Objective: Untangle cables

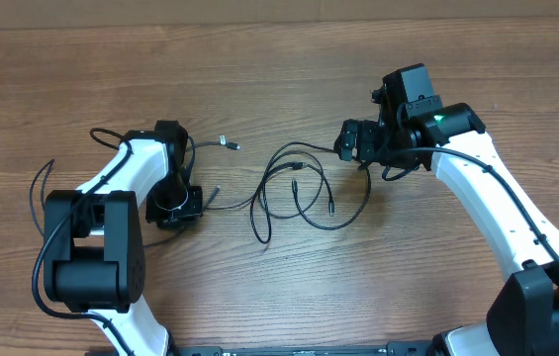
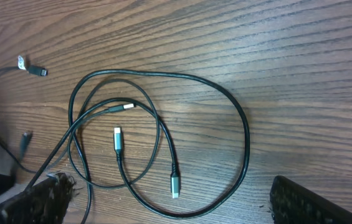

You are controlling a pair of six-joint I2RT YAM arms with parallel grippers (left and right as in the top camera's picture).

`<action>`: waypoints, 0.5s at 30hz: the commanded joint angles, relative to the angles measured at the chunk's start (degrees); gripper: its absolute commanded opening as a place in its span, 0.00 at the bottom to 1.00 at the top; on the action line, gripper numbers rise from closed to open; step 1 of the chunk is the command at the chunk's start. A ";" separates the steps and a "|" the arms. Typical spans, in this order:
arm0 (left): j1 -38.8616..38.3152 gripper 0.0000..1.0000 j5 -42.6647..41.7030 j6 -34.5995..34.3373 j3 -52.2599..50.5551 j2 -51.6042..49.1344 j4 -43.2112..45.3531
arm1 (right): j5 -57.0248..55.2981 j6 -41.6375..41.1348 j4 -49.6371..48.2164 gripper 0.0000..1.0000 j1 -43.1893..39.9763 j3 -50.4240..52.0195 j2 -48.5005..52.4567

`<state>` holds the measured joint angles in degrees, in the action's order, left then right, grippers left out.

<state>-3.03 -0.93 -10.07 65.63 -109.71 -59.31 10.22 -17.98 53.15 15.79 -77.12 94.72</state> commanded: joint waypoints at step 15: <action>0.55 0.04 19.82 -9.22 10.82 -1.90 -19.76 | -0.33 -0.02 -0.20 1.00 -0.11 0.31 0.26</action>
<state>-2.92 10.39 -14.31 70.89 -111.46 -76.93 10.22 -17.96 53.17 15.79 -77.12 94.72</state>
